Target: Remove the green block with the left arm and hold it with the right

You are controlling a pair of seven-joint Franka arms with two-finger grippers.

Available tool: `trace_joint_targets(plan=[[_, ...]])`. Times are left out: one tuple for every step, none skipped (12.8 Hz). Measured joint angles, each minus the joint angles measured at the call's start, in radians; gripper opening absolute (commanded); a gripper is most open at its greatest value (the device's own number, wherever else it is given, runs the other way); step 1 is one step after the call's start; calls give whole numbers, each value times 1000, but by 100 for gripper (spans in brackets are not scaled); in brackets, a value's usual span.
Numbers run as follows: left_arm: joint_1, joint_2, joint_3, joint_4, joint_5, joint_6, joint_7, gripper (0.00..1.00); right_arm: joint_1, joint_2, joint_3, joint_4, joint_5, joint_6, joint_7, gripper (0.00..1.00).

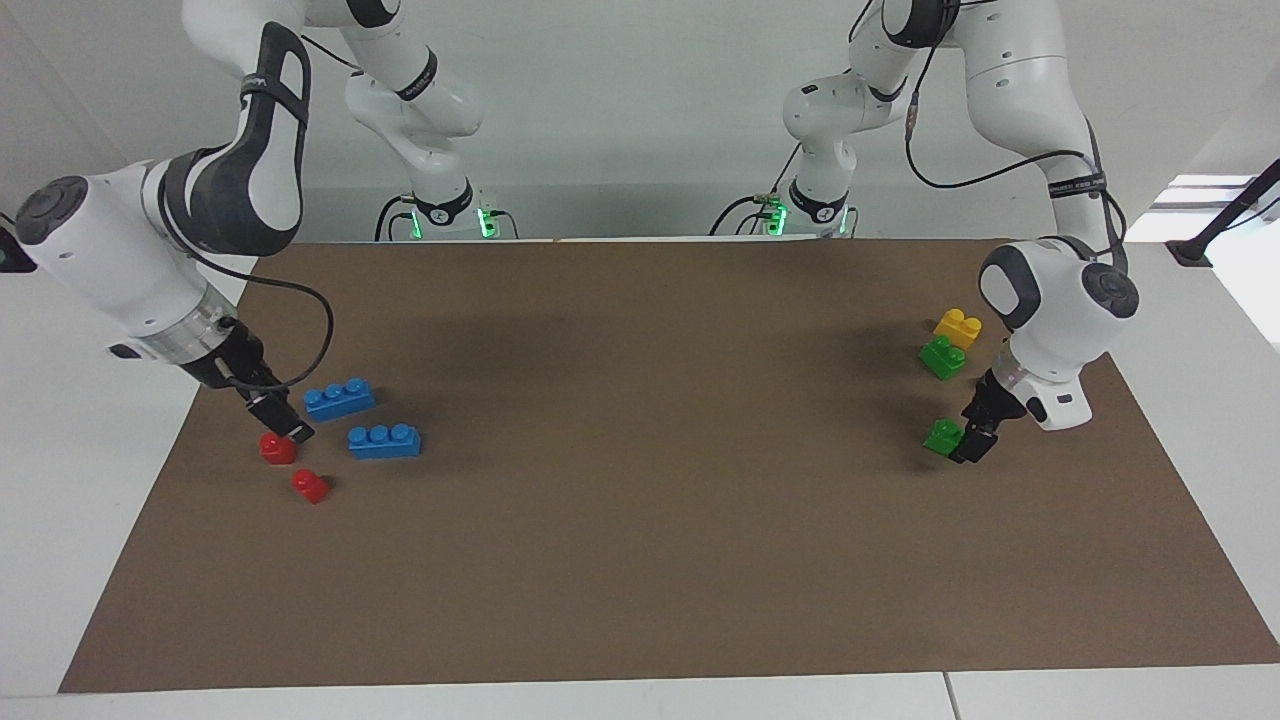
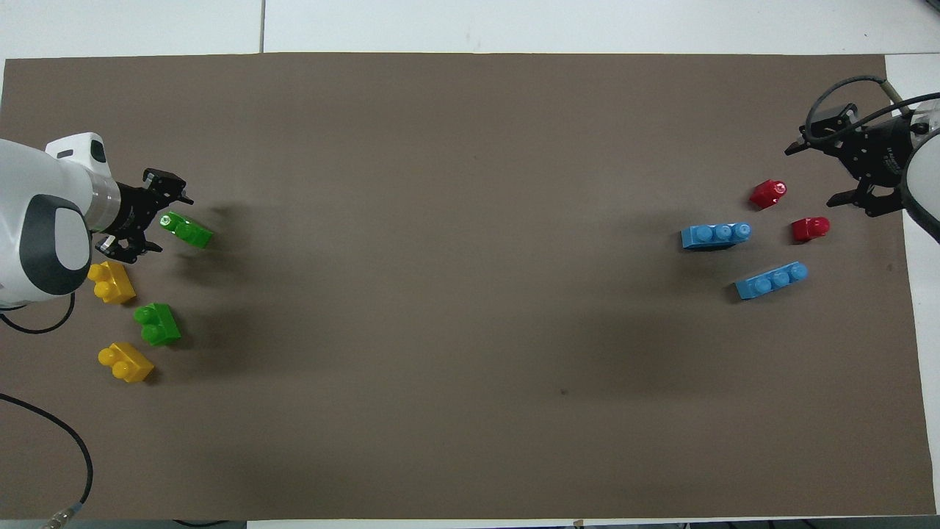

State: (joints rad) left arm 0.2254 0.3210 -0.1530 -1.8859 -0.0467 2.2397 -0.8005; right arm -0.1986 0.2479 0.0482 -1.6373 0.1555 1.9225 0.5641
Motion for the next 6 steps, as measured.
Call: trace_joint_targets(plan=[[-1, -20, -1, 22, 0, -35, 2, 100, 9, -13, 4, 6, -28, -2, -64, 100], [-3, -40, -3, 38, 0, -60, 7, 100, 24, -27, 6, 8, -48, -6, -107, 100], [-6, -59, -4, 51, 2, -75, 15, 100, 37, -43, 7, 8, -63, -15, -132, 100], [-11, -74, -4, 64, 15, -84, 33, 100, 48, -57, 7, 9, -70, -25, -151, 100], [-14, -83, -7, 81, 49, -100, 64, 100, 54, -70, 8, 9, -81, -35, -169, 100], [-20, -87, -10, 107, 91, -131, 116, 100, 56, -84, 9, 10, -100, -45, -183, 100]])
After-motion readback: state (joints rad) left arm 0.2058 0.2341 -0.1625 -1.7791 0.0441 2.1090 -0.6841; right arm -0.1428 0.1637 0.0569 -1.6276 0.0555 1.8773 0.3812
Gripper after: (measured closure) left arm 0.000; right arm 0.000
